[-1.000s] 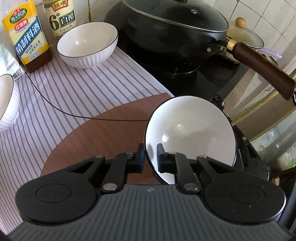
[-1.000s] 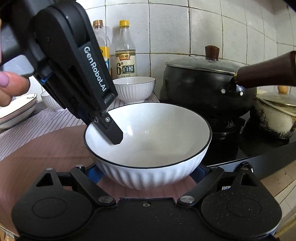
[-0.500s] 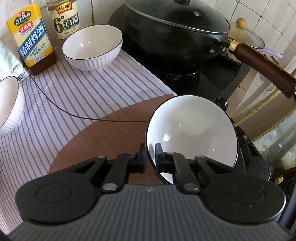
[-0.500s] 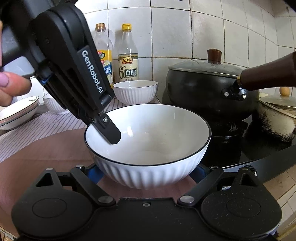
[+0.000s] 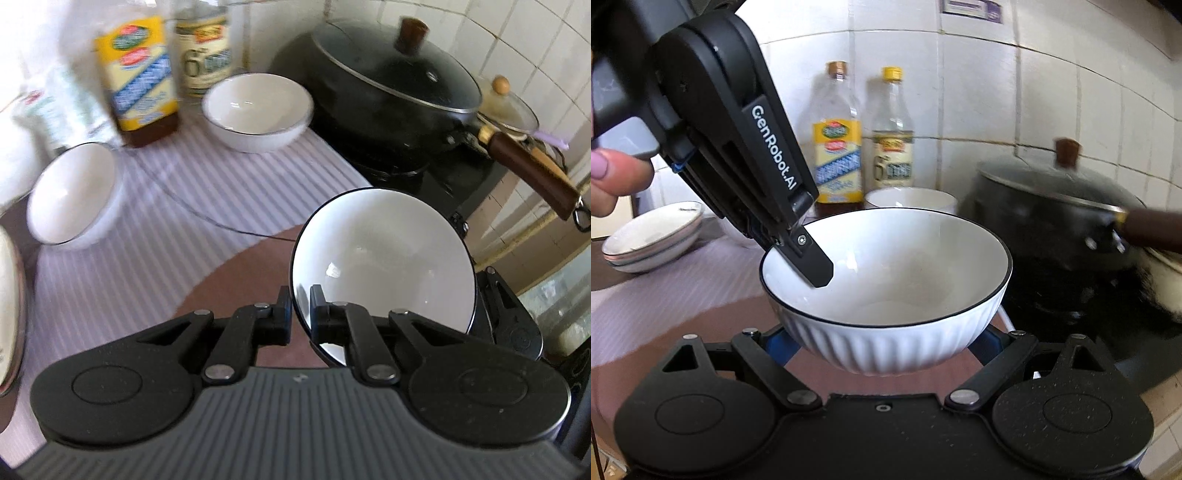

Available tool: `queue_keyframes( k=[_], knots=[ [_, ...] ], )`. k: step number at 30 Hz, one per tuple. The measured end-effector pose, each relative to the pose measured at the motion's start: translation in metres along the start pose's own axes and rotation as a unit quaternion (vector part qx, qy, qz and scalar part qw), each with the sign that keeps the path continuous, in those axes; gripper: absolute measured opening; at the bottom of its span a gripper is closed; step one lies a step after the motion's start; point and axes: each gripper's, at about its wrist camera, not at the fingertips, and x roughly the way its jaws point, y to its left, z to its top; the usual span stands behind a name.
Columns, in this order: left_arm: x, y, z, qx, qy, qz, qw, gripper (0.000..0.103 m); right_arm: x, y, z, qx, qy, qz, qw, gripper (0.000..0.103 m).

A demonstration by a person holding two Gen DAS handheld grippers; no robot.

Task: Organize plates and bowls
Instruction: 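Carry the bowl beside the plate stack and set it on the cloth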

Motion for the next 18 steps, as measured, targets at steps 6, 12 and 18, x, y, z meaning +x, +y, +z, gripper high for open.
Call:
queue_keyframes(
  k=[6, 12, 18],
  knots=[
    [-0.03, 0.043, -0.01, -0.041, -0.011, 0.025, 0.9988, 0.008, 0.005, 0.035, 0.022, -0.019, -0.002, 0.041, 0.999, 0.095],
    [-0.045, 0.087, -0.023, -0.086, -0.011, 0.06, 0.9944, 0.008, 0.024, 0.073, 0.031, -0.041, -0.007, 0.097, 0.994, 0.095],
    [-0.049, 0.123, -0.048, -0.128, -0.006, 0.089, 0.9878, 0.009, 0.048, 0.103, 0.033, -0.068, 0.002, 0.153, 0.986, 0.095]
  ],
)
